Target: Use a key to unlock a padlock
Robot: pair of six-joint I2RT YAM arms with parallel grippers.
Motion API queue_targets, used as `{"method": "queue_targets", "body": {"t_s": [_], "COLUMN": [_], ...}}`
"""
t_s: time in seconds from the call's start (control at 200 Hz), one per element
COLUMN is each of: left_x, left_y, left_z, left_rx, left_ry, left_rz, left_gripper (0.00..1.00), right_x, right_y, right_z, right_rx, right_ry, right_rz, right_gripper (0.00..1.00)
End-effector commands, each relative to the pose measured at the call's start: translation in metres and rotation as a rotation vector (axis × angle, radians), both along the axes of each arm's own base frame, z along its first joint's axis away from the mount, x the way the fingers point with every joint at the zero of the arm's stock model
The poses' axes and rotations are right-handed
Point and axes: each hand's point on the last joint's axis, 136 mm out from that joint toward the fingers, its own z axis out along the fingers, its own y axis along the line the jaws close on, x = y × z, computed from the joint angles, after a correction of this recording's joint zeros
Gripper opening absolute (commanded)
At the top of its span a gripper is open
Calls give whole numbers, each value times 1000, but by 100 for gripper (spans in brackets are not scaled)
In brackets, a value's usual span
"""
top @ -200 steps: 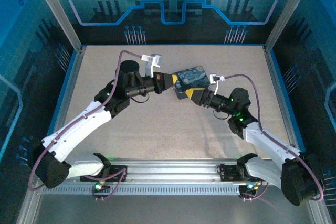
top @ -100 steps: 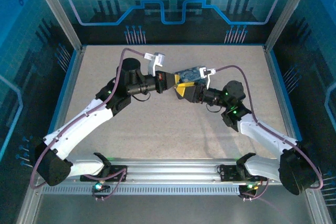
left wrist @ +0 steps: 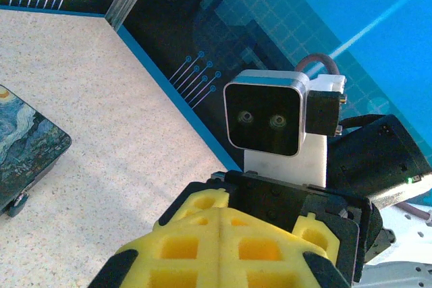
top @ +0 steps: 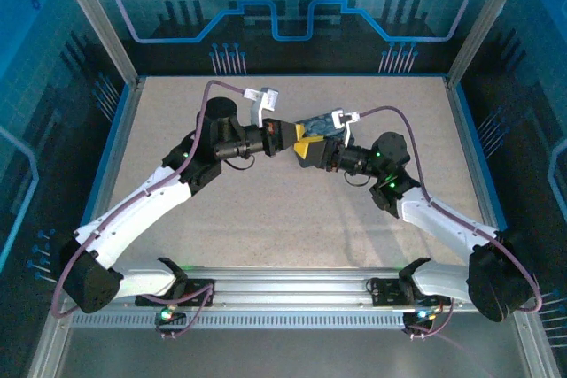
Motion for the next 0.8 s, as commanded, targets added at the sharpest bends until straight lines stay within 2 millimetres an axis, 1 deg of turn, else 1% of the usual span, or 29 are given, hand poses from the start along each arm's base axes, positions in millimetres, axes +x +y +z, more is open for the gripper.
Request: {"method": "queue_targets", "body": {"t_s": [0.0,0.225,0.395,0.66,0.795], "left_x": [1,2,3,4,6], "left_y": [-2,-2,-1,0,1], "left_z": [11,8,7,5,1], "left_rx": [-27,-24,-19,-11,1], "left_ry": [-26,-19,-18,-15,-11], "left_rz": [-13,-10,0,11,20], "left_gripper": [0,0,0,0,0], "right_x": [-3,-3,-4,-5,-7], "right_y": [2,2,1,-1,-2], "right_z": [15,15,13,13,14], "right_rx": [24,20,18,15,16], "right_ry": [-45,-40,-38,-37,-39], "right_rz": [6,4,1,-6,-3], "right_gripper": [37,29,24,24,25]}}
